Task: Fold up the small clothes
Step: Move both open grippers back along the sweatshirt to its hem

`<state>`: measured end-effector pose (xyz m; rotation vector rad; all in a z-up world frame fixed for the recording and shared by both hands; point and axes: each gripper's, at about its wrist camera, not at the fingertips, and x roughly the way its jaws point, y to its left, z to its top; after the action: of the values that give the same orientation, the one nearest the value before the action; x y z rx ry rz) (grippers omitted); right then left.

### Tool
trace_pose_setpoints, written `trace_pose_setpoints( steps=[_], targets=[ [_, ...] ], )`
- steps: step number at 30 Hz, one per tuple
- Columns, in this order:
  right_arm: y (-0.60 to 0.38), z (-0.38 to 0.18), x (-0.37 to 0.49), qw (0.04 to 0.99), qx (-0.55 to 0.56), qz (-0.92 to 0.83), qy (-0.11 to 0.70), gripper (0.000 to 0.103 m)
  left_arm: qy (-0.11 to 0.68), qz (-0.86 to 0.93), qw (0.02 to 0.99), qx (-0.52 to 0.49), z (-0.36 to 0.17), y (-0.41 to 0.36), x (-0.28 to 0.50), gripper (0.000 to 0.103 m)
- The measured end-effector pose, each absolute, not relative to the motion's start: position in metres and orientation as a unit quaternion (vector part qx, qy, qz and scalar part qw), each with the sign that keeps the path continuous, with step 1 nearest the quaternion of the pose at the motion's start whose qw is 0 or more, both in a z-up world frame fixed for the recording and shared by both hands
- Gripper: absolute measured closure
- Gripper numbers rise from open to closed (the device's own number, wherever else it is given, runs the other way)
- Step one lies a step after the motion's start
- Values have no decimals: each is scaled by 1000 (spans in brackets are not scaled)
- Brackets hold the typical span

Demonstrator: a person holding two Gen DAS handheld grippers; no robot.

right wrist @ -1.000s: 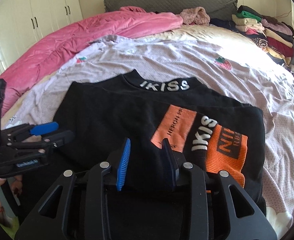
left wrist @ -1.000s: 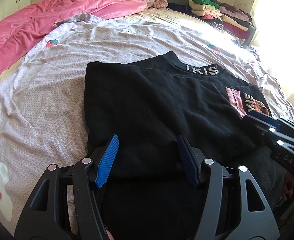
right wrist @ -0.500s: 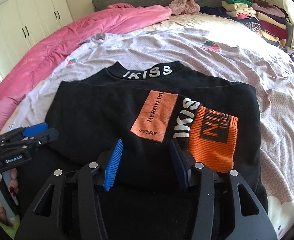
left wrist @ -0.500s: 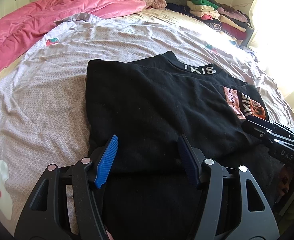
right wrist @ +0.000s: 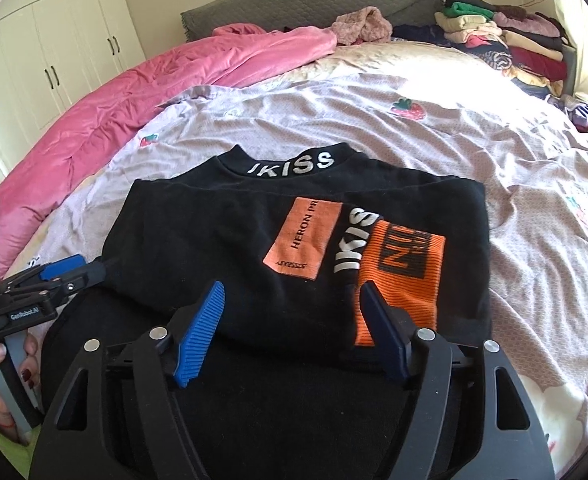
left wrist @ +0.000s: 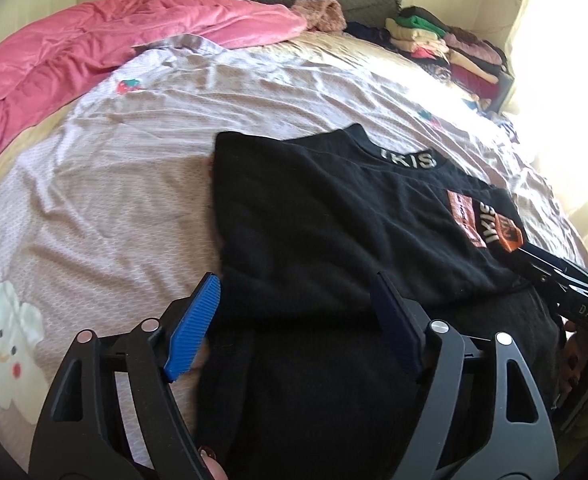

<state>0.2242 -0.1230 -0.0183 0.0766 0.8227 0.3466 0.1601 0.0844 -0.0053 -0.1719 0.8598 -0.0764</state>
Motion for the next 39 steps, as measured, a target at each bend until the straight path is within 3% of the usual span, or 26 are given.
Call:
trace_pose_setpoints(
  steps=[7, 39],
  targets=[
    [-132, -7, 212, 909, 34, 152, 387, 26, 394, -22, 913, -98, 9, 103, 140, 11],
    [-205, 43, 126, 934, 38, 117, 334, 26, 381, 15, 921, -85, 38, 130, 66, 10]
  ],
)
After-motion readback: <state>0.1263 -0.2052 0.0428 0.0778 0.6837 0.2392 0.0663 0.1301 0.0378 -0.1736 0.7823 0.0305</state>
